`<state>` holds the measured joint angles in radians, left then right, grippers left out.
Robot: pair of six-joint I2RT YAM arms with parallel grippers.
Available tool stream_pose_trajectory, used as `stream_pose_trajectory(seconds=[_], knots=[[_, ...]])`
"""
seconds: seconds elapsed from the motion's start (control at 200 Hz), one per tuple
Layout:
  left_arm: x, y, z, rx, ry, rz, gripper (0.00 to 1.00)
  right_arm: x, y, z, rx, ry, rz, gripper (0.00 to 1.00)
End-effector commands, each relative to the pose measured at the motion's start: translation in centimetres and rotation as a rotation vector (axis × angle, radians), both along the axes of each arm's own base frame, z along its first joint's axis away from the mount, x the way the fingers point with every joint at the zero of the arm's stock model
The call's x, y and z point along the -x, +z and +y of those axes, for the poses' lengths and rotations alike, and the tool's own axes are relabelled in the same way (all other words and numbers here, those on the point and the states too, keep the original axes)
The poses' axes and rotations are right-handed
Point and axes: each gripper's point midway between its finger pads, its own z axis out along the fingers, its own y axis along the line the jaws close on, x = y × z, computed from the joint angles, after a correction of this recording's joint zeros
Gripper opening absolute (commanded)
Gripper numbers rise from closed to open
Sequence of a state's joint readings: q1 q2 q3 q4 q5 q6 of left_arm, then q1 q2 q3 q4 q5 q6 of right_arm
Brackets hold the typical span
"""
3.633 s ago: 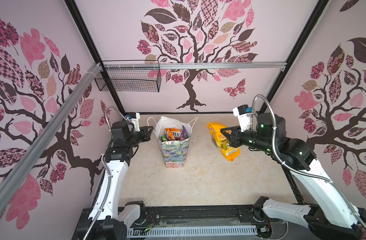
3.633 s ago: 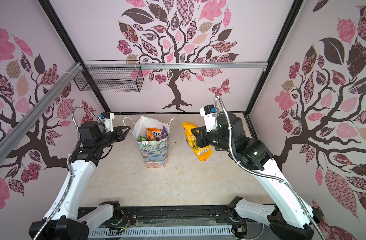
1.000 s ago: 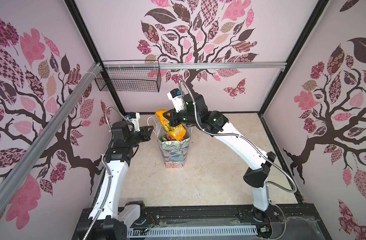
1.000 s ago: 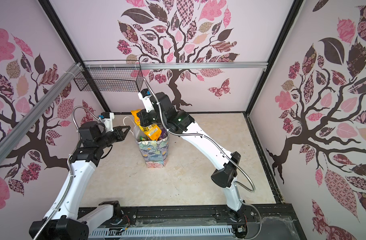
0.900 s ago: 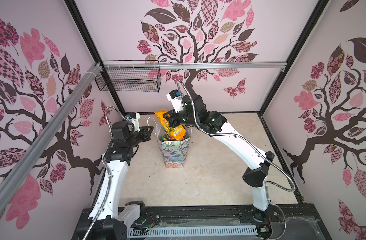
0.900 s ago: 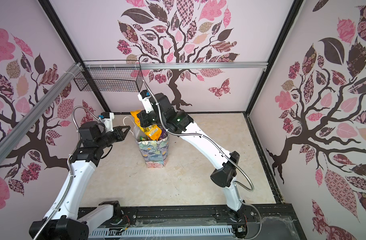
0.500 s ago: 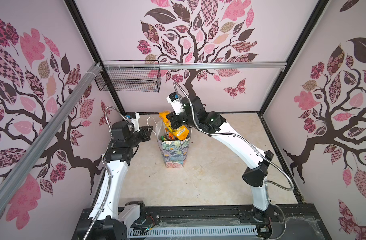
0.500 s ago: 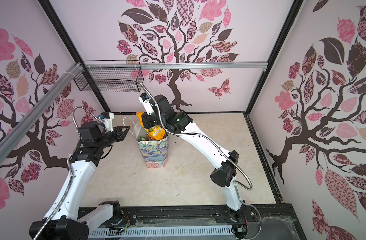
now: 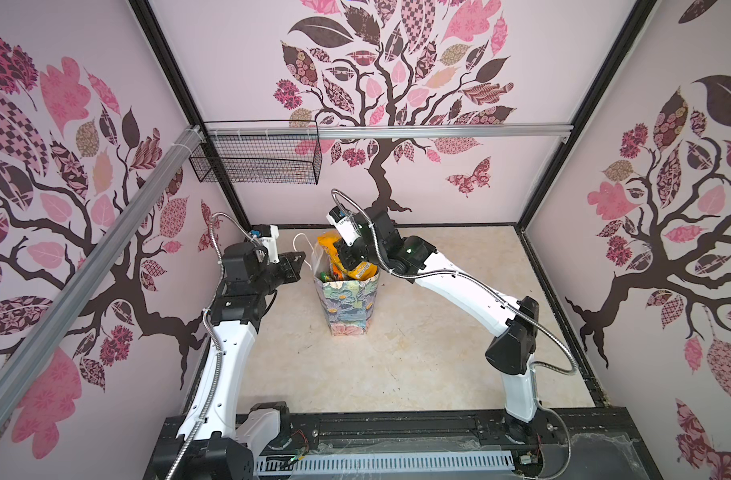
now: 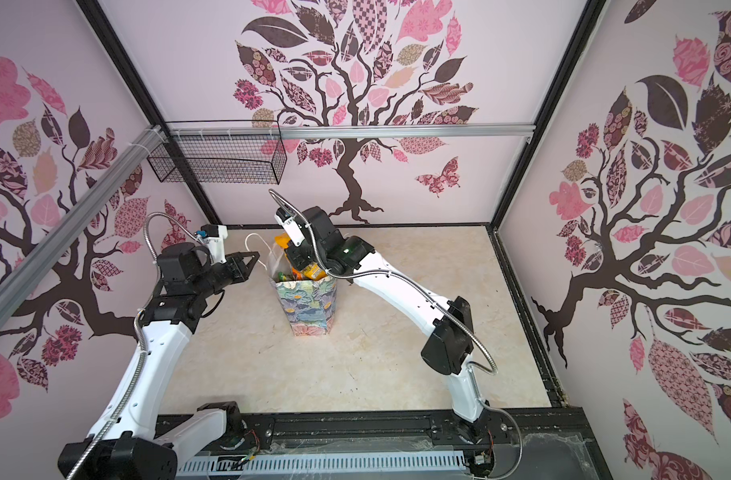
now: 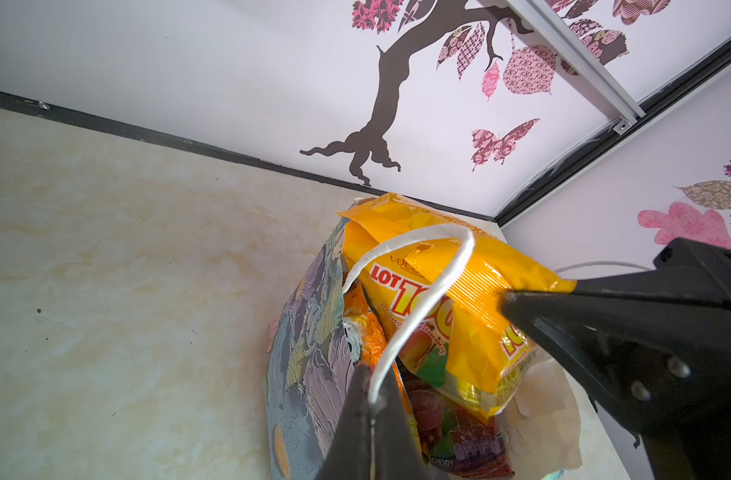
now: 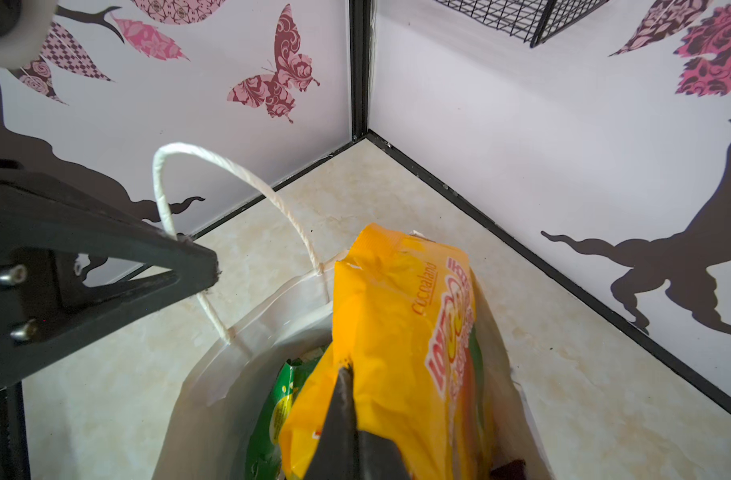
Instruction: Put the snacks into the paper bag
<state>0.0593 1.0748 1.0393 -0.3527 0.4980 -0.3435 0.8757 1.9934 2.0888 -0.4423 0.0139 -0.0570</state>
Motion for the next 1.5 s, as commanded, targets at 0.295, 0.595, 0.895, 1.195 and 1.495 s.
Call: stream_pose_trajectory(seconds=[0.295, 0.595, 0.895, 1.195, 1.495], knots=[[0.2, -0.6, 0.3, -0.011, 0.012, 0.002, 0.00, 3.6, 8.2, -4.4, -0.128, 0.015, -0.166, 0.00], [0.2, -0.6, 0.4, -0.014, 0.014, 0.004, 0.00, 5.5, 6.9, -3.3, -0.104, 0.094, -0.095, 0.31], [0.6, 0.5, 2.0, -0.088, 0.097, 0.054, 0.11, 9.2, 14.0, -5.7, -0.188, 0.104, 0.036, 0.35], [3.1, 7.5, 4.0, -0.187, 0.205, 0.062, 0.45, 10.1, 10.1, -14.7, -0.176, -0.211, 0.124, 0.48], [5.3, 12.3, -1.1, -0.389, 0.066, 0.087, 0.63, 6.5, 4.3, -15.8, -0.253, -0.237, 0.267, 0.55]])
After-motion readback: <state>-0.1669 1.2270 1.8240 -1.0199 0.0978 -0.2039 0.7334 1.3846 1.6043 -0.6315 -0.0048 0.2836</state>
